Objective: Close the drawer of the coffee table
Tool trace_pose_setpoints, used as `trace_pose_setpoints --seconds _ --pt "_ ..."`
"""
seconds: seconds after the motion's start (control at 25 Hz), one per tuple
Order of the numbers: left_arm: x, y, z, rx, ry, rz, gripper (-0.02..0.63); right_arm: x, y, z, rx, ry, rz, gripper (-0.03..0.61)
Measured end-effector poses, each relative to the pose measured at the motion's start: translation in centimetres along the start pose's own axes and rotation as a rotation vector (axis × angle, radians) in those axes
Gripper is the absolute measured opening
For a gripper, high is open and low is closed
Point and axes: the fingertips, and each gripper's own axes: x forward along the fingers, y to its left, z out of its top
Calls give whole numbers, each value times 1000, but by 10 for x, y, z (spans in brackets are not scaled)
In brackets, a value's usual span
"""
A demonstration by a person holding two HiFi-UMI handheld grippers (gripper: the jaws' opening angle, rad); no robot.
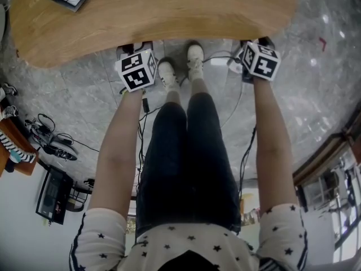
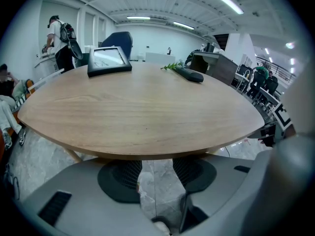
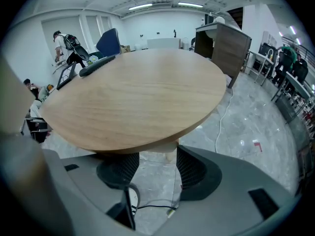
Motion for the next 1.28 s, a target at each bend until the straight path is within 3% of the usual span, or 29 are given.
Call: trace_pose_setpoints --seconds 0.16,0.4,0.56,0.84,1.0,1.28 --pt "-2 1 -1 -5 24 1 200 -6 0 0 20 -4 -22 238" --pt "-16 2 -5 -10 46 2 123 -21 15 -3 58 -17 2 236" --pt "-32 0 -6 13 54 6 58 -35 23 -5 79 -25 0 169" --pt "-60 -9 0 51 46 -23 14 -64 31 -5 131 -62 -18 63" --pt "-78 -18 6 61 46 -55 9 -85 33 -1 133 -79 -43 23" --pt "-116 -40 18 105 56 -125 9 -124 57 11 182 -121 19 9"
